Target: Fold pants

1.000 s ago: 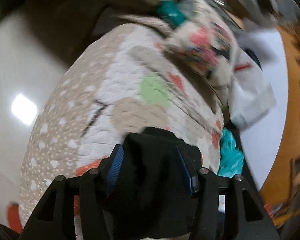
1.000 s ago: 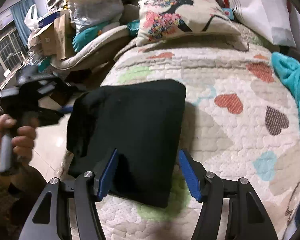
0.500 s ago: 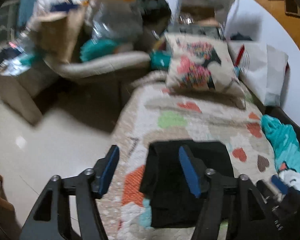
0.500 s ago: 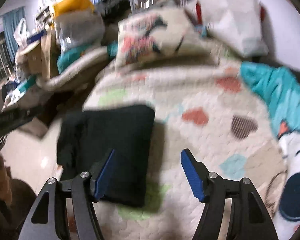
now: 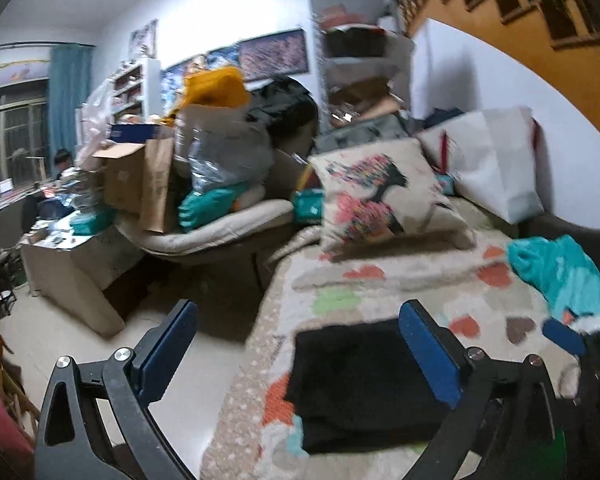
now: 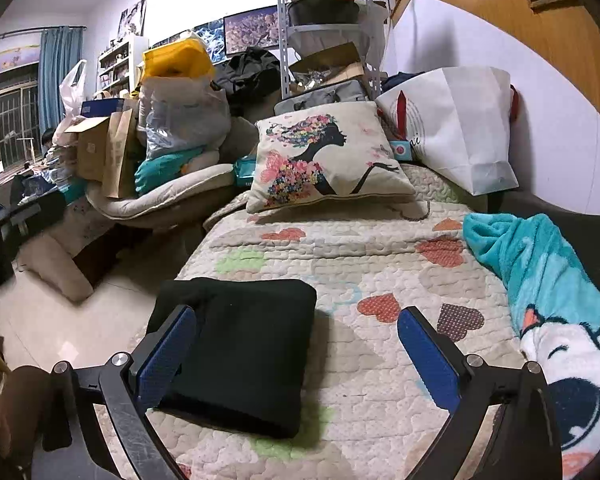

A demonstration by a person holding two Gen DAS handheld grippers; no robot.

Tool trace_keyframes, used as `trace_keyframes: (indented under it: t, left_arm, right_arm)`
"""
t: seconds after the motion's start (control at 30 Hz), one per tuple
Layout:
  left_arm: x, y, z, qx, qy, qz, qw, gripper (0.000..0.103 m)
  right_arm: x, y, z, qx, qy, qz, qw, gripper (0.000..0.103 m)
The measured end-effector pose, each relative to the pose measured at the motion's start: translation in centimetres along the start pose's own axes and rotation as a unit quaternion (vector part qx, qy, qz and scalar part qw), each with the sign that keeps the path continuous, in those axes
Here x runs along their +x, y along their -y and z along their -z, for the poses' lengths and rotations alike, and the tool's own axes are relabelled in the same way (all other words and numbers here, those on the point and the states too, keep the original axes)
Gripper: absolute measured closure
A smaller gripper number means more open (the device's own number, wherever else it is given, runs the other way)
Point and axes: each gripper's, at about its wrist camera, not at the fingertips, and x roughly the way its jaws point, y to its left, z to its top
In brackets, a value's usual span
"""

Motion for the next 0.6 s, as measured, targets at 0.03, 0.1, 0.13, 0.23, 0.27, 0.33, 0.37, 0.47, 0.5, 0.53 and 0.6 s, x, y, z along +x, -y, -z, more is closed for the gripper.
trace_keyframes:
  t: [0.03,0.1,0.13,0.23,0.27,0.33,0.37,0.47,0.5,0.53,0.6]
  left_arm:
    - [-0.1,0.3,0.3,0.004,-0.006,0.007,1.0,0.002]
    - [-0.1,1.0,0.8,0.014,-0.019,0.013,0.9996,0.002]
    - [-0.1,1.3,1.2,0.019,-0.025,0.017,0.9994,0.003]
    - [-0.3,1.8,1.9,0.024,-0.039,0.032,0.9984,0.002]
    - [-0.3,2.1,2.1,0.027,-0.045,0.037,0.998,0.002]
    - [-0.4,2.5,2.3,0.03,-0.053,0.044,0.9971,0.002]
    - [-0.5,2.6,2.4,0.029,-0.053,0.046,0.9971,0.002]
    - [-0.6,2.4,2.4,0.023,-0.059,0.055,0.9965,0.002]
    - [-0.5,2.2,2.4,0.018,-0.063,0.058,0.9962,0.002]
    - [-0.4,2.0,2.4,0.013,-0.067,0.061,0.9958,0.002]
    - [-0.2,1.8,2.5,0.004,-0.077,0.063,0.995,0.002]
  right_arm:
    - [-0.1,0.2,0.1,0.007,-0.001,-0.003,1.0,0.0]
    - [-0.1,0.7,0.2,0.021,-0.007,-0.006,1.0,0.0]
    - [0.0,1.1,0.3,0.033,-0.013,-0.007,0.999,0.0]
    - [0.4,1.9,0.6,0.052,-0.028,-0.007,0.998,0.0]
    - [0.5,2.1,0.7,0.055,-0.031,-0.005,0.998,0.0]
    - [0.5,2.4,0.9,0.063,-0.035,-0.004,0.997,0.0]
    - [0.6,2.5,1.0,0.068,-0.038,-0.001,0.997,0.0]
    - [0.6,2.8,1.3,0.071,-0.042,0.003,0.997,0.0]
    - [0.7,2.8,1.4,0.071,-0.043,0.005,0.997,0.0]
    - [0.8,2.8,1.5,0.07,-0.046,0.007,0.996,0.0]
    - [1.0,2.8,1.7,0.068,-0.05,0.008,0.996,0.0]
